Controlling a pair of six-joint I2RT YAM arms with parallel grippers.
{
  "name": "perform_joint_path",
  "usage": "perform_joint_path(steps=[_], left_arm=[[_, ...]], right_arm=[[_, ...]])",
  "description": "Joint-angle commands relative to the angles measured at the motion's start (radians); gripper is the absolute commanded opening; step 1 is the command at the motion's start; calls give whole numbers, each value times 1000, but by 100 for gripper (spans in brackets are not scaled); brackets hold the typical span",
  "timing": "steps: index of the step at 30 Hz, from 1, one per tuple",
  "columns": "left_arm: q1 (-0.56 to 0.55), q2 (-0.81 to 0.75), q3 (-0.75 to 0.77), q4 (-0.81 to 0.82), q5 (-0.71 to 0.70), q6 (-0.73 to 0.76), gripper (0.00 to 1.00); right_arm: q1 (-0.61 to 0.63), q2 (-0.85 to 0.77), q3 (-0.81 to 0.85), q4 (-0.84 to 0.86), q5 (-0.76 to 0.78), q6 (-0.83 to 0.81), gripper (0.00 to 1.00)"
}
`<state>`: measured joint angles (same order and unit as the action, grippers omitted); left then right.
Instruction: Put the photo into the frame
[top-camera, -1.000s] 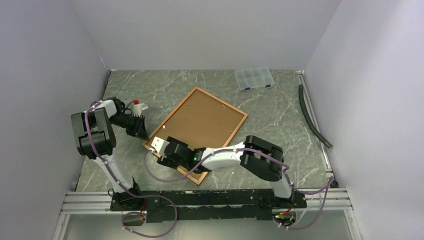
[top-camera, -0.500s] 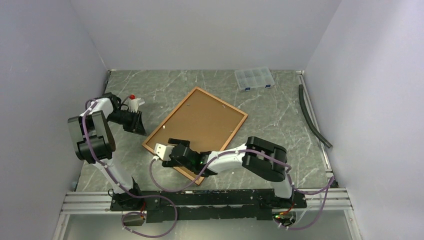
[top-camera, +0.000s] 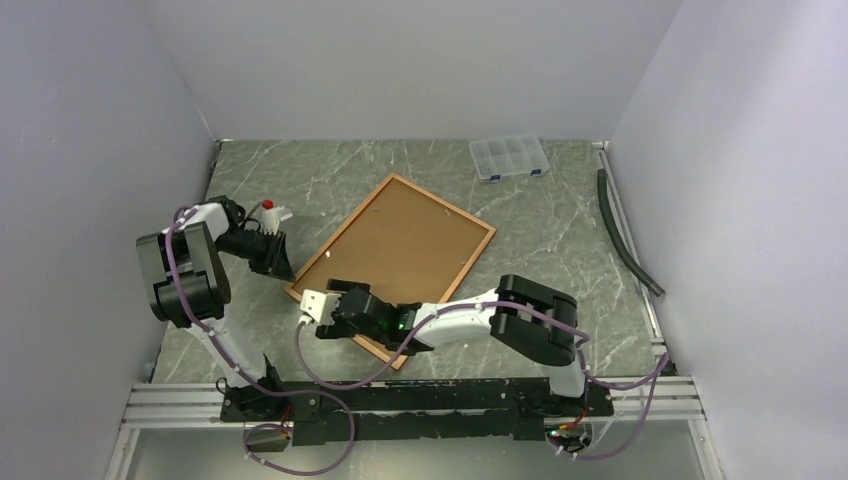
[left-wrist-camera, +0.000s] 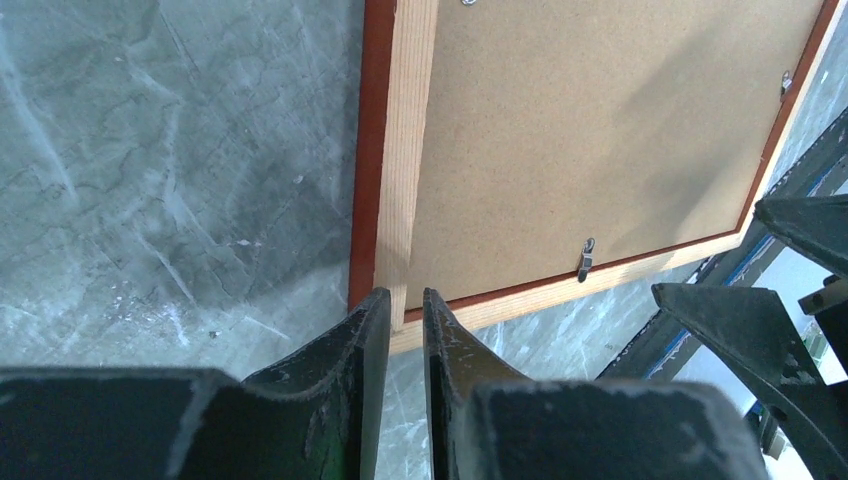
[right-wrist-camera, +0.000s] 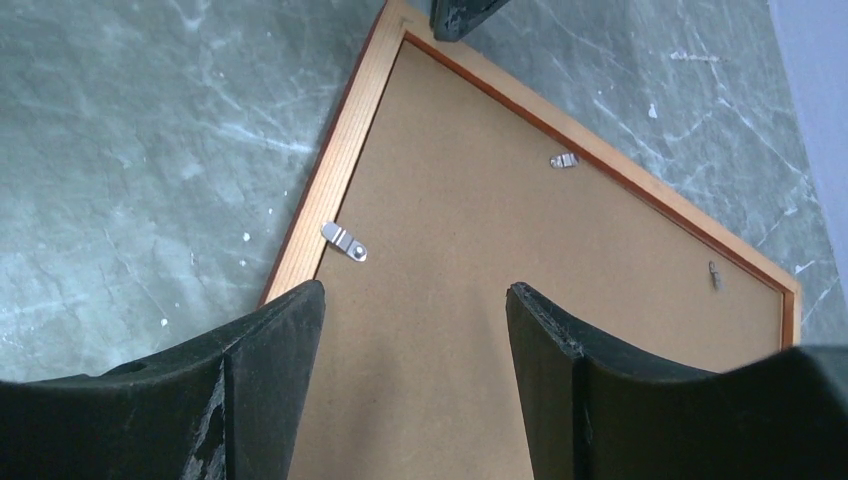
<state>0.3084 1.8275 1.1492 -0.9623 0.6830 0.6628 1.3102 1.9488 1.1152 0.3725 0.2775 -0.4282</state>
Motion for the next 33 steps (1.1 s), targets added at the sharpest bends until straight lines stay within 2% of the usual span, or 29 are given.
perform_joint_path(steps=[1, 15, 33], left_arm=[[3, -5, -16, 11, 16, 38, 24], [3, -9, -25, 23, -2, 38, 18], [3, -11, -23, 23, -4, 39, 17]], right_arm=[[6, 11, 57, 34, -25, 30, 70], [4, 68, 78, 41, -40, 57, 70], [-26, 116, 95, 50, -46, 82, 68]])
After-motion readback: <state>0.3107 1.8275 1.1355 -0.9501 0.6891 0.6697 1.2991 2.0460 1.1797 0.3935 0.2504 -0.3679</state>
